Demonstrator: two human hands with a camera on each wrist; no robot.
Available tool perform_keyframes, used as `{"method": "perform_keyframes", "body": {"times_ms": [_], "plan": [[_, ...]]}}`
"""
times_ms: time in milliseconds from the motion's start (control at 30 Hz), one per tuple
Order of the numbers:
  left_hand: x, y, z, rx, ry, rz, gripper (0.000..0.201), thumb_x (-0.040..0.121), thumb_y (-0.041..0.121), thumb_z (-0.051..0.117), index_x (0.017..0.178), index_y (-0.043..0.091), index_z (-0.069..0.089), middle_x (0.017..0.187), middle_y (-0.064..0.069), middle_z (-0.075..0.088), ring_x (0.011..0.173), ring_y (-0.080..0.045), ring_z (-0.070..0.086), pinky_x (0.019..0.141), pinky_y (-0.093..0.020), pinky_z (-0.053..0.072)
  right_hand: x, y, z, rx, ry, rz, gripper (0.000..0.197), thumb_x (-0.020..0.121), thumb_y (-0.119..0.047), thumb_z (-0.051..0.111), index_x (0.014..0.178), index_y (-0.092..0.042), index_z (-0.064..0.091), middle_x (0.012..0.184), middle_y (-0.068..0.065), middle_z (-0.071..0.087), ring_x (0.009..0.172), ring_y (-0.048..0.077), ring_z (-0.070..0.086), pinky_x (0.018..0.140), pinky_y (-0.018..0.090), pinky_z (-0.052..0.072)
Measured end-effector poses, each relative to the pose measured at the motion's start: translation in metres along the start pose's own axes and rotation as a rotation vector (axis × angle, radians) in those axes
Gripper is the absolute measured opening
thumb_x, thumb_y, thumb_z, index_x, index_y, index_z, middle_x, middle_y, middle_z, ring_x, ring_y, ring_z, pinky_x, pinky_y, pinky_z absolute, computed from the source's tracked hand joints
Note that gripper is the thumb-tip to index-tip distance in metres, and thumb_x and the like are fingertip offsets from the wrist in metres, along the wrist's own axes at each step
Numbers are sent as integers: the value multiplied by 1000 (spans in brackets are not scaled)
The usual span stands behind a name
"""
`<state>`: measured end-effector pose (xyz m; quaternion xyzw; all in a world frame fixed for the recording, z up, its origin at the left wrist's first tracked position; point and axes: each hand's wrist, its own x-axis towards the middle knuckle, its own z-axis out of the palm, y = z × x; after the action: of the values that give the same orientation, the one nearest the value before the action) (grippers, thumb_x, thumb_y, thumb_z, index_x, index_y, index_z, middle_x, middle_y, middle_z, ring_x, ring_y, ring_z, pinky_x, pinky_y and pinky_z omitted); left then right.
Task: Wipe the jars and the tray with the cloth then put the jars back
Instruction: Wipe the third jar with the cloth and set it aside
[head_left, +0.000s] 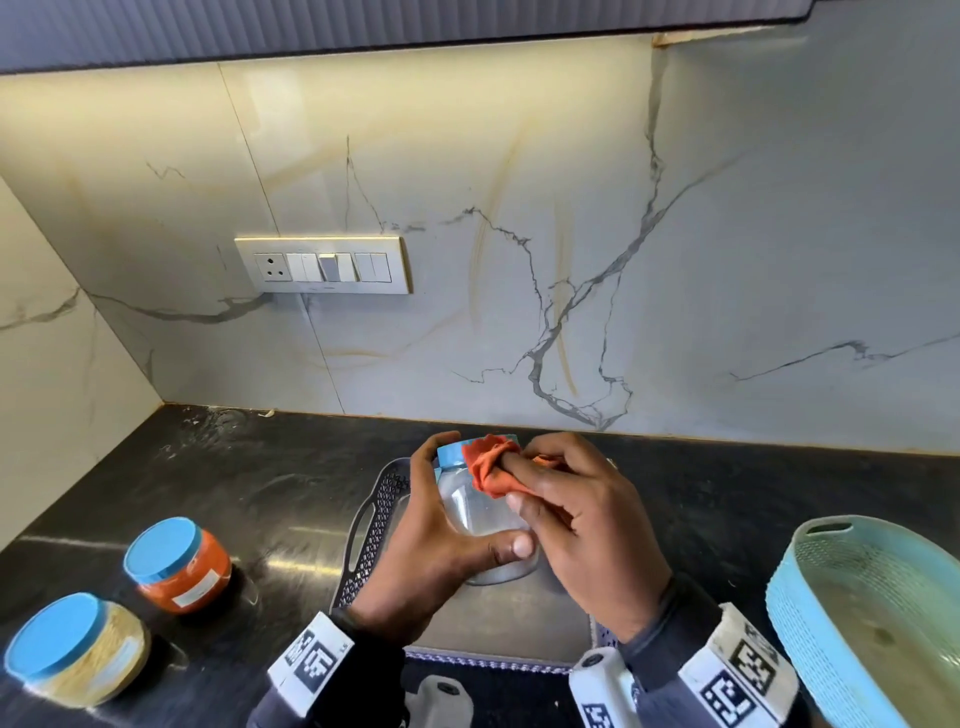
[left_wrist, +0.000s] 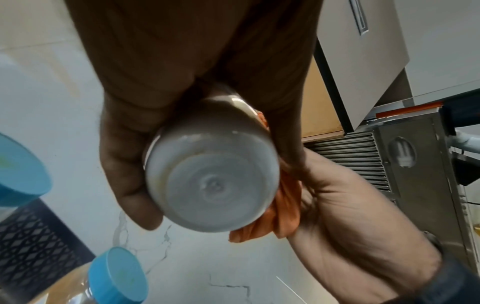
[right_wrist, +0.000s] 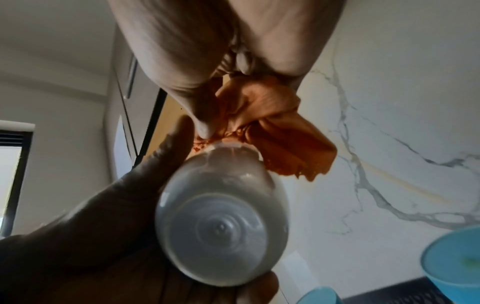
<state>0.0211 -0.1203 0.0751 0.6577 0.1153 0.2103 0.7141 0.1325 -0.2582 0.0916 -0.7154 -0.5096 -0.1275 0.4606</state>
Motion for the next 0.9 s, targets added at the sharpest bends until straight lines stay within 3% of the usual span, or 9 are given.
{"method": "perform_keyframes", "body": {"times_ms": [67,133,233,400,533,600,700,800,900], "plan": [[-4,2,0,-153,-23,-40,102,59,72,85,142,33,39,134,-6,64,128,-36,60,98,-60,53,3,-5,2,-7,-7,-35,35,86,-16,67,117,-30,74,107,-9,60,97,11,61,85,30,53],[-7,3,1,-333,-51,-76,94,68,85,62,140,26,45,139,-17,59,125,-42,60,84,-60,56,6,-13,4,-39,-43,-60,33,87,-18,65,116,-32,74,109,-8,60,96,16,61,84,33,53],[-8,3,6,-434,-10,-89,92,77,85,42,137,15,49,136,-23,61,126,-44,60,86,-61,56,6,-28,5,-227,-136,-119,31,88,-26,56,113,-37,71,115,-10,59,100,18,60,83,41,50],[-6,1,6,-492,111,-153,93,84,80,30,135,5,51,117,-25,65,111,-35,66,89,-40,60,-9,-56,8,-473,-188,-296,17,92,-19,56,99,-26,70,111,-6,63,100,24,60,87,43,47],[-4,5,6,-496,65,-166,82,83,83,47,120,14,70,103,-24,59,102,-35,51,84,-43,45,-25,-55,8,-449,-172,-387,33,102,-15,39,93,-19,71,105,-1,65,92,25,61,82,41,50],[-2,3,4,-474,39,-208,84,82,80,59,130,11,63,112,-37,54,107,-40,44,90,-48,38,-33,-50,8,-460,-180,-418,38,104,-16,35,94,-19,72,106,-1,66,93,25,62,85,39,49],[3,0,1,-474,102,-197,77,84,49,74,143,11,43,125,-32,60,104,-35,62,91,-50,54,-40,-40,4,-438,-178,-430,29,102,-16,44,105,-19,73,113,-1,66,100,23,63,89,38,51],[8,-1,2,-516,72,-186,66,82,30,73,140,16,45,111,-16,67,91,-27,68,74,-39,61,-38,-29,-5,-326,-141,-362,27,98,-15,50,113,-21,72,118,-2,61,103,23,61,88,36,53],[10,1,1,-551,57,-195,54,83,24,69,133,18,50,110,-14,68,90,-28,70,70,-43,60,-35,-12,-9,-139,-58,-231,30,91,-12,61,117,-22,73,121,-4,59,106,17,61,89,32,54]]}}
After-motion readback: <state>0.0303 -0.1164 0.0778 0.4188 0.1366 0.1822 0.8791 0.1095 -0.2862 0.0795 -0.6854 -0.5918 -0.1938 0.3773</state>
